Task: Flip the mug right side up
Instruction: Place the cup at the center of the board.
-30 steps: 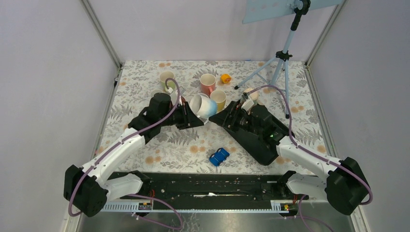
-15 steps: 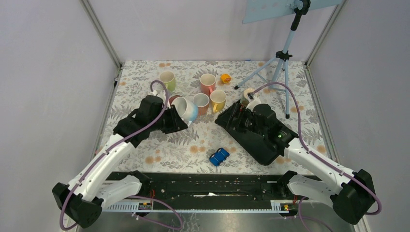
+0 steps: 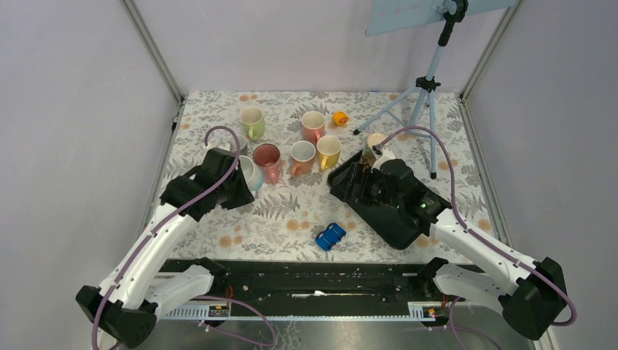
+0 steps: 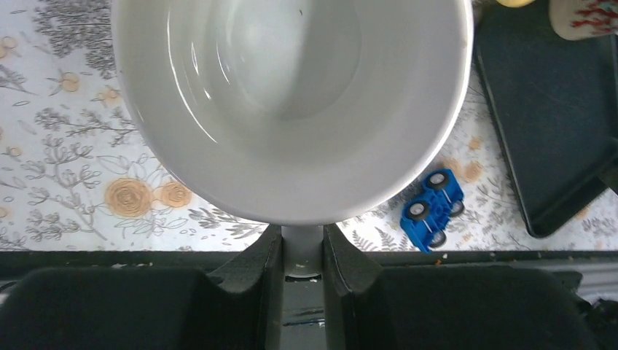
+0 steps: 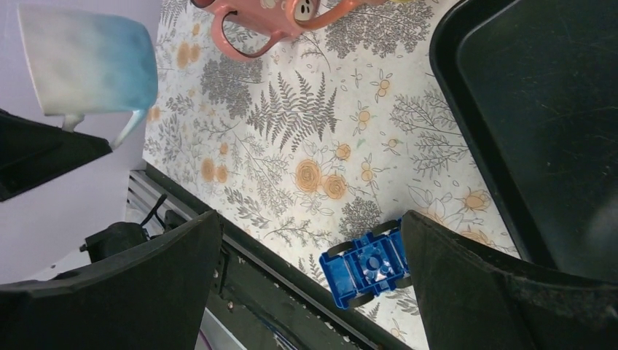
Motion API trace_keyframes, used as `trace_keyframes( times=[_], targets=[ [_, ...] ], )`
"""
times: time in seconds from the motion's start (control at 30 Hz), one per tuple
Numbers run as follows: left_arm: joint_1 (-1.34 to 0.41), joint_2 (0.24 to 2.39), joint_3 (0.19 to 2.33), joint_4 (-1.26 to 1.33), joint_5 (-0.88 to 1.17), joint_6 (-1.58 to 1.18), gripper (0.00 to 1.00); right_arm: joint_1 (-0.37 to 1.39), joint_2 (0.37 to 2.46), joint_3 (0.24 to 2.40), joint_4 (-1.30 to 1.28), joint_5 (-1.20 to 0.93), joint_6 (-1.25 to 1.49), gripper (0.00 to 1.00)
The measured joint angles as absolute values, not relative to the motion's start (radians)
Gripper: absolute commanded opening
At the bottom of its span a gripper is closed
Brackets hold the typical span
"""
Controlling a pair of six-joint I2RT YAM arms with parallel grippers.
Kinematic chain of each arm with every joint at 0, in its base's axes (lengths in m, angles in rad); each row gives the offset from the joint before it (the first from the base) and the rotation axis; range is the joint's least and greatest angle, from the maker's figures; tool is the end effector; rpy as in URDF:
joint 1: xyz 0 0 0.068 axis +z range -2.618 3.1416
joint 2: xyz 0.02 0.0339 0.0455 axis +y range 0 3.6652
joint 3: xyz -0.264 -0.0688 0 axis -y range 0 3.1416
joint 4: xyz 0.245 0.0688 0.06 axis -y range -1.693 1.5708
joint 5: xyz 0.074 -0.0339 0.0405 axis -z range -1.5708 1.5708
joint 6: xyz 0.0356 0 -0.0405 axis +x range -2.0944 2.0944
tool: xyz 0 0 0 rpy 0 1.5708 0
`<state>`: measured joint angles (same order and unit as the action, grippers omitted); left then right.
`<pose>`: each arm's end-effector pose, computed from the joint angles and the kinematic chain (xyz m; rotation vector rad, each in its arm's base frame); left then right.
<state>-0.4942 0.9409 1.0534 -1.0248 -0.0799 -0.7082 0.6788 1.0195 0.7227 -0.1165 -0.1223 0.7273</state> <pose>0.1494 -0.0773 0.3274 -0.3040 2.5071 -0.4048 0.1792 0.1501 0.2802 -0.0335 2.1317 0.9994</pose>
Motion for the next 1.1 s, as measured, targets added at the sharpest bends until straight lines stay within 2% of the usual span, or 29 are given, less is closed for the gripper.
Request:
trace_keyframes(
  times=[0.53,1.1],
  targets=[
    [-0.202,1.262,1.003,-0.913,-0.018,-0.533,0.0,0.679,0.949,0.756,-0.205,-0.088,0.654,1.0],
    [-0.159,1.458,1.003,-0.786,-0.009,-0.442,0.0,0.679,0.949,0.767,-0.243,-0.088,0.623,1.0]
  ],
)
